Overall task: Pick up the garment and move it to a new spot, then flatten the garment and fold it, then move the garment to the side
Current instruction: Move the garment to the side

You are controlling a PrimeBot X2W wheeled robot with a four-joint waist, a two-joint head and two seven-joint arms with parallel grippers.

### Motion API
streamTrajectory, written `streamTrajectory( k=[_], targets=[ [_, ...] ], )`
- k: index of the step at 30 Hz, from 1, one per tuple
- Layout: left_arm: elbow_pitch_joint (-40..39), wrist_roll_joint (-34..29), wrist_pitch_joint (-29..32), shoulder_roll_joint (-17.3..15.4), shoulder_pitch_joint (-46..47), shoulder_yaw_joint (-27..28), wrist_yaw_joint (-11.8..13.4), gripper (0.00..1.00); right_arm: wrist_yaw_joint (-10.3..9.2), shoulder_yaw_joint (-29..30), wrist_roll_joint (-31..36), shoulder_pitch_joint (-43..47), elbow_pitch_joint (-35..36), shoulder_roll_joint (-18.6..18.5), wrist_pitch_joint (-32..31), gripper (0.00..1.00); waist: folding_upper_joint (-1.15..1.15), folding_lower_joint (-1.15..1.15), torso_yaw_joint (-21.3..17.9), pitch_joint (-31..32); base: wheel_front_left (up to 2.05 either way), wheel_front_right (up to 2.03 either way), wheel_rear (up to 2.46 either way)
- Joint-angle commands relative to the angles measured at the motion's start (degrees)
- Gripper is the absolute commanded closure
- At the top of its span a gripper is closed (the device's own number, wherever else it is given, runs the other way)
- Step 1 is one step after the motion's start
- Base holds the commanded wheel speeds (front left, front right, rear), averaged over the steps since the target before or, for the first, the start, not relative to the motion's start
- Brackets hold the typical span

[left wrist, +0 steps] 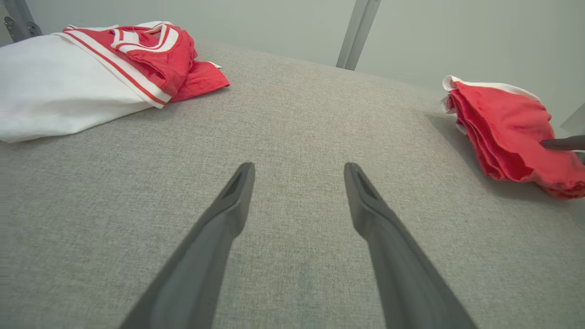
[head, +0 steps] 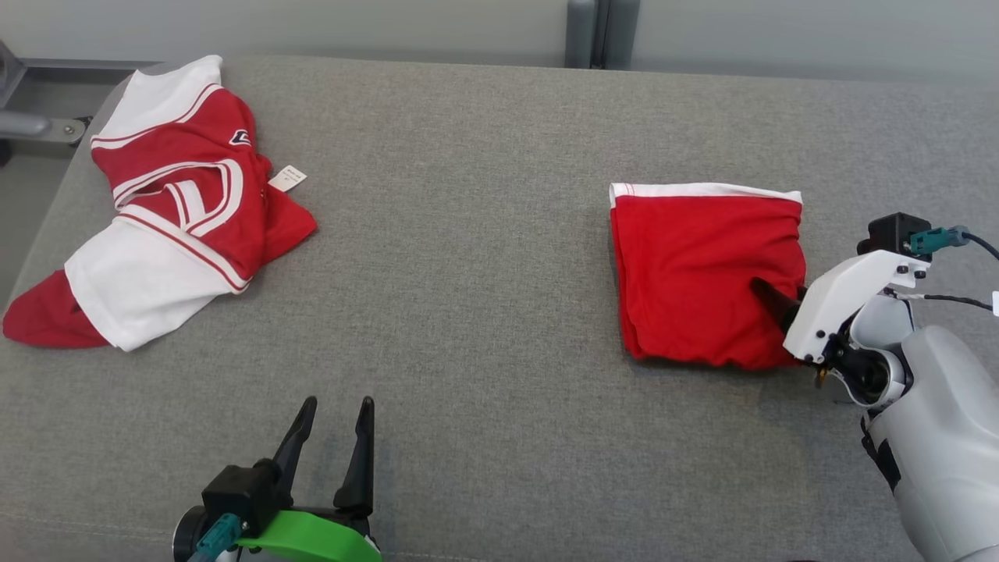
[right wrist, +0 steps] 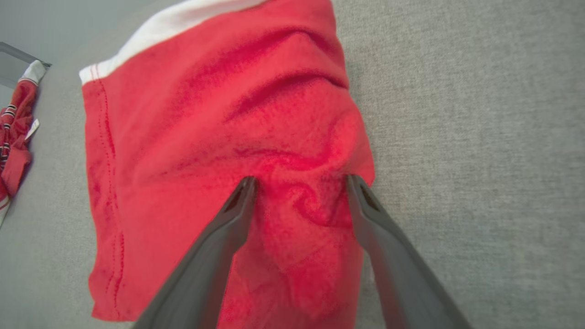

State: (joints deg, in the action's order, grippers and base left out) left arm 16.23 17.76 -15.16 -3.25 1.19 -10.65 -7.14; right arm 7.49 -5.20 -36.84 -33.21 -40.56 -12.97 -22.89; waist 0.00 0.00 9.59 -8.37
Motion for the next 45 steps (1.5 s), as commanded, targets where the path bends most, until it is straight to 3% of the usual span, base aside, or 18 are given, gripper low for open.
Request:
streamTrajectory(
  k=[1, 13, 14, 15, 21, 27, 32, 40, 45],
  targets=[
    [-0.1, -0.4, 0.0, 0.1, 0.9, 0.3, -0.4, 0.00, 0.00, -0.2, 0.7, -0.9, -1.0, -0.8, -0.2, 0.00, 0.00, 0.00, 0.8, -0.8, 0.00, 0.00, 0.00],
    [-0.5, -0.6, 0.0, 0.3, 2.7, -0.1, -0.4, 0.00, 0.00, -1.3, 3.5, -5.2, -7.0, -2.0, -3.2, 0.00, 0.00, 0.00, 0.7, -3.7, 0.00, 0.00, 0.00],
    [-0.5, -0.5, 0.0, 0.3, 2.9, -0.1, -0.4, 0.00, 0.00, -1.4, 3.0, -5.4, -7.0, -1.7, -3.1, 0.32, 0.00, 0.00, 0.6, -3.9, 0.00, 0.00, 0.00],
    [-0.4, -0.4, 0.0, 0.3, 3.1, -0.1, -0.4, 0.00, 0.00, -1.5, 2.4, -5.5, -6.6, -1.4, -2.6, 1.00, 0.00, 0.00, 0.6, -4.0, 0.00, 0.00, 0.00],
    [-0.8, 0.1, 0.0, 0.4, 3.1, 0.1, -0.4, 0.00, 0.01, -3.3, -2.9, -6.3, -3.3, -1.8, -5.8, 1.00, 0.00, 0.00, -0.6, -4.1, 0.00, 0.00, 0.00],
    [-1.2, -0.1, 0.0, 0.3, 3.0, 0.5, -0.4, 0.00, 0.00, -4.0, -8.0, -6.4, 0.7, -4.5, -9.9, 1.00, 0.00, 0.00, -2.6, -4.7, 0.00, 0.00, 0.00],
    [-2.5, -0.6, 0.0, 0.3, 3.4, 1.1, -0.4, 0.00, 0.00, -3.9, -10.1, -6.1, 2.8, -6.2, -11.4, 1.00, 0.00, 0.00, -6.7, -5.9, 0.00, 0.00, 0.00],
    [-5.1, -2.1, 0.0, -0.1, 6.8, 0.2, -0.4, 0.00, 0.00, -2.8, -6.7, -8.2, 2.4, -9.6, -8.3, 1.00, 0.00, 0.00, -15.1, -10.7, 0.00, 0.00, 0.00],
    [-5.7, -2.5, 0.0, -1.5, 10.8, -2.2, -0.3, 0.00, 0.00, 0.0, -2.6, -11.0, -0.4, -12.0, -3.9, 1.00, 0.00, 0.00, -17.3, -15.1, 0.00, 0.00, 0.00]
  ],
)
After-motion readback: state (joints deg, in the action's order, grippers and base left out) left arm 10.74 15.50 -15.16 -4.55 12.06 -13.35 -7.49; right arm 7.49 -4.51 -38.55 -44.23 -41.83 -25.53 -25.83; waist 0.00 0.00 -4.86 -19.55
